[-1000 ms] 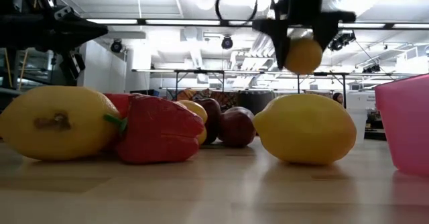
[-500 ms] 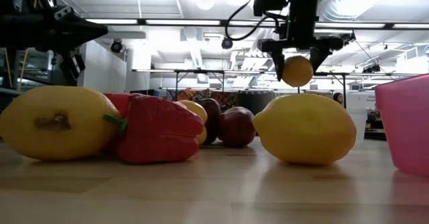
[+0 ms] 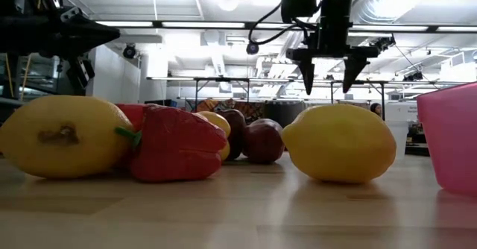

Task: Sort produce into baskets
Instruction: Put the lemon into the white bin

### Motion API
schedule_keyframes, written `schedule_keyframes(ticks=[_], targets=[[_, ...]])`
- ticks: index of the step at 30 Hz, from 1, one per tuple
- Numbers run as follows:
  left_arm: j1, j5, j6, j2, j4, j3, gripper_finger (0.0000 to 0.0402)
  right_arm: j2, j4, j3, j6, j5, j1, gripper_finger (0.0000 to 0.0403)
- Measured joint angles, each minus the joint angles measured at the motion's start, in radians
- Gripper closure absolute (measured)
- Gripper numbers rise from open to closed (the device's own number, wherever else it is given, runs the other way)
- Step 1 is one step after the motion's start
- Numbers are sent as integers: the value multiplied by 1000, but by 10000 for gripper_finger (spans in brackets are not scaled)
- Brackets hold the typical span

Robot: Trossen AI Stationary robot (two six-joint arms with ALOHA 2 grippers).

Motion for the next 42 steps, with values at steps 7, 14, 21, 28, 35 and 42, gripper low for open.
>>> schedule_keyframes(ticks=[7, 14, 21, 28, 35, 42], targets=[[0, -21, -24, 0, 11, 0, 394, -7, 2, 16, 3, -30, -21, 13], [0, -53, 6, 40, 266, 71, 324, -87, 12, 81, -4, 17, 47, 13], [0, 23, 198, 320, 153, 387, 217, -153, 12, 95, 57, 36, 162, 13], [18, 88, 430, 739, -239, 727, 153, -146, 19, 82, 145, -56, 334, 13], [29, 231, 443, 930, -316, 804, 140, -45, 27, 67, 5, -307, 511, 13], [-3, 137, 367, 951, -204, 803, 140, 144, 106, 65, -133, -399, 552, 13]])
